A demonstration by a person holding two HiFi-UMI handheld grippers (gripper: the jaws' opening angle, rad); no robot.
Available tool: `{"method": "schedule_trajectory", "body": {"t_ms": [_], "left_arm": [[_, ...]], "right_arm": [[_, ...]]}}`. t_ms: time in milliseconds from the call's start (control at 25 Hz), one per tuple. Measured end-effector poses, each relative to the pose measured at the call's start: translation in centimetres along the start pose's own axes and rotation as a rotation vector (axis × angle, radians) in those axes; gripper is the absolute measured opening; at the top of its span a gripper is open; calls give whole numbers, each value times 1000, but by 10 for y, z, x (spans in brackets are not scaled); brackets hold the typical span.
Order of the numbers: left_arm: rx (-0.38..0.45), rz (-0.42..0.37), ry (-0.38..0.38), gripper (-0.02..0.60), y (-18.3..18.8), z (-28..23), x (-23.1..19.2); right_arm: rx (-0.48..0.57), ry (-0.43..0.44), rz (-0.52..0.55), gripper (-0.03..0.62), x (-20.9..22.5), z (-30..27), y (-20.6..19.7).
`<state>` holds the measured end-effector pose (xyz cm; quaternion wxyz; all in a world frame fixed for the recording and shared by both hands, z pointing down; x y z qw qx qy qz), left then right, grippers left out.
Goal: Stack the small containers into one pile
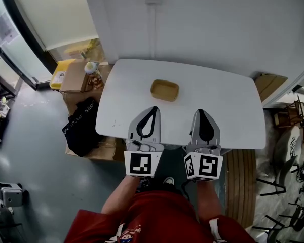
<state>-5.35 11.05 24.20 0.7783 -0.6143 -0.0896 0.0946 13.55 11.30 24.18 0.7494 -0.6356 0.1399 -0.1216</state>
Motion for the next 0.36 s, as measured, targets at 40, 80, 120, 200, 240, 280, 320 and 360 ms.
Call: {"method": "schedule_trajectory", "body": {"t_ms": [40, 80, 120, 200, 240, 280, 320, 360], "left_arm": [[0, -1, -1, 0, 0, 0, 0], [-2, 0, -2, 0, 0, 0, 1], [-4, 2, -3, 0, 0, -1, 1], [-7, 5, -7, 1, 0, -2, 1], [-8, 4, -9, 0, -1, -3, 0], [-7, 3, -13, 0, -1, -4, 0], [-6, 0, -16, 0, -1, -6, -1], [-5, -2, -19, 0, -1, -7, -1]], "right_arm": [[-1, 1, -4, 0, 0, -1, -1], [-2, 0, -7, 0, 0, -2, -1], [-3, -1, -10, 0, 1, -2, -2], [-7, -1, -16, 0, 0, -5, -3], [-10, 1, -18, 0, -1, -6, -3], [-13, 2, -20, 0, -1, -8, -3], [-16, 3, -23, 0, -1, -9, -3], [-18, 3, -26, 0, -2, -10, -3]]}}
Point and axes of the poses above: the fingertips, and each gripper's own axes: z backward along the fingers, x to its right, y out of its top, the point moved 10 cm from there along z, backward along the fingers, and after that the axes turned 5 degrees about y, right-handed, at the moved point
